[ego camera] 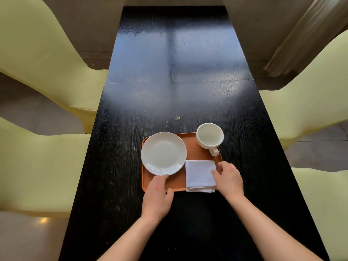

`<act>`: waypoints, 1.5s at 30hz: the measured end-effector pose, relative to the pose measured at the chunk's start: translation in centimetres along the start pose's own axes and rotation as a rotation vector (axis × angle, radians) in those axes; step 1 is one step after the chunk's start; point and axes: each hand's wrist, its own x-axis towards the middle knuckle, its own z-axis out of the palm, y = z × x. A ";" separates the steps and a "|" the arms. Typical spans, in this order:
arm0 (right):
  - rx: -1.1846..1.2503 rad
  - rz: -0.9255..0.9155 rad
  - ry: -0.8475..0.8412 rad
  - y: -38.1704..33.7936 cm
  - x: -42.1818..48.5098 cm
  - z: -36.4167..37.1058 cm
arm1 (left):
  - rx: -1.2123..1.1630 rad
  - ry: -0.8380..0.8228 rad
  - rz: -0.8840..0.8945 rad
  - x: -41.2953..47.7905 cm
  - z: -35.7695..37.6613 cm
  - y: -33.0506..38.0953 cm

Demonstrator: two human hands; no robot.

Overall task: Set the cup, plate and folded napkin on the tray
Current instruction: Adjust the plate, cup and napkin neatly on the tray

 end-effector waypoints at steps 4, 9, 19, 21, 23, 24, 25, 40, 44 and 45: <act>-0.153 0.137 -0.153 -0.4 0.9 0.5 | 0.224 -0.050 0.075 -0.4 0.7 -0.4; -0.103 0.226 -0.184 -0.9 1.2 1.2 | 0.338 -0.083 0.122 -1.0 1.1 -0.7; 0.082 0.241 -0.012 0.1 1.9 0.4 | 0.439 -0.090 0.163 -1.4 1.6 -1.2; 0.104 0.219 0.005 0.0 2.0 0.5 | 0.449 -0.099 0.167 -1.5 1.6 -1.3; 0.137 0.204 0.012 -0.1 2.1 0.5 | 0.461 -0.111 0.178 -1.5 1.6 -1.4; 0.153 0.204 0.014 -0.1 2.1 0.4 | 0.466 -0.115 0.183 -1.5 1.6 -1.5; 0.163 0.204 0.015 0.1 2.0 0.3 | 0.468 -0.118 0.186 -1.4 1.6 -1.5; 0.026 0.086 0.006 0.5 1.3 0.3 | 0.479 -0.071 0.231 -1.4 1.8 -1.4; -0.058 -0.005 0.043 1.1 -0.3 0.1 | 0.496 -0.057 0.236 -1.5 1.9 -1.5; -0.070 -0.029 0.046 1.3 -0.9 0.2 | 0.499 -0.057 0.236 -1.5 1.9 -1.5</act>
